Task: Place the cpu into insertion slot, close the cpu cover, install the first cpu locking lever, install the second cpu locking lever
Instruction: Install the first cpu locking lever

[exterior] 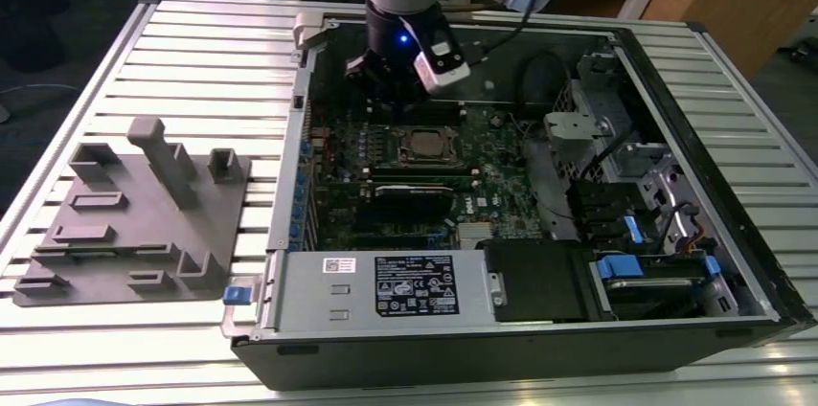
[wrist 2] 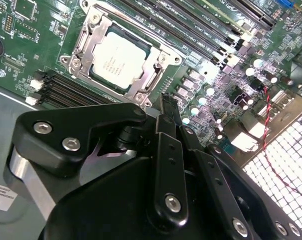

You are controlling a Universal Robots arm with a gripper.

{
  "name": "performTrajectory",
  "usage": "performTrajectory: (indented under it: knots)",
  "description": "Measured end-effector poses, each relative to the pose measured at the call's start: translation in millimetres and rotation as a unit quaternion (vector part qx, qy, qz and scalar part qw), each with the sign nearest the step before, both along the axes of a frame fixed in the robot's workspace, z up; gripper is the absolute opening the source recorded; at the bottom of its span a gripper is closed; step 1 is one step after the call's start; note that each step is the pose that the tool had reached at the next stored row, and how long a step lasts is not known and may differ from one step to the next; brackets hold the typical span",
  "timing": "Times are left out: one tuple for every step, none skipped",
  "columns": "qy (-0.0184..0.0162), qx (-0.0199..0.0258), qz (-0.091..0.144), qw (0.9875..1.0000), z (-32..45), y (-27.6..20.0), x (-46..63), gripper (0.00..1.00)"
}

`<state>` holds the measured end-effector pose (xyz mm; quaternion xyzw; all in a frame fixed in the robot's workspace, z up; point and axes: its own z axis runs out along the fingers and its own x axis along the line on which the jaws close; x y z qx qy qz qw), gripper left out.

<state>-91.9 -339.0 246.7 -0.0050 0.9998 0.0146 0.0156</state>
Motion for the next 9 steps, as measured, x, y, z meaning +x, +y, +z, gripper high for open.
performTrajectory:
  knots:
    - [0.0000,0.0000,0.000,1.0000,0.0,0.0,-0.6,0.11]
    - [0.0000,0.0000,0.000,1.0000,0.0,0.0,-1.2,0.11]
    - [0.0000,0.0000,0.000,1.0000,0.0,0.0,-1.8,0.11]
    - [0.0000,0.0000,0.000,1.0000,0.0,0.0,-2.5,0.11]
    - [0.0000,0.0000,0.000,1.0000,0.0,0.0,-3.1,0.11]
    - [0.0000,0.0000,0.000,1.0000,0.0,0.0,-3.6,0.11]
    - [0.0000,0.0000,0.000,1.0000,0.0,0.0,-4.1,0.11]
    - [0.0000,0.0000,0.000,1.0000,0.0,0.0,-4.3,0.11]
    - [0.0000,0.0000,0.000,1.0000,0.0,0.0,-4.3,0.11]
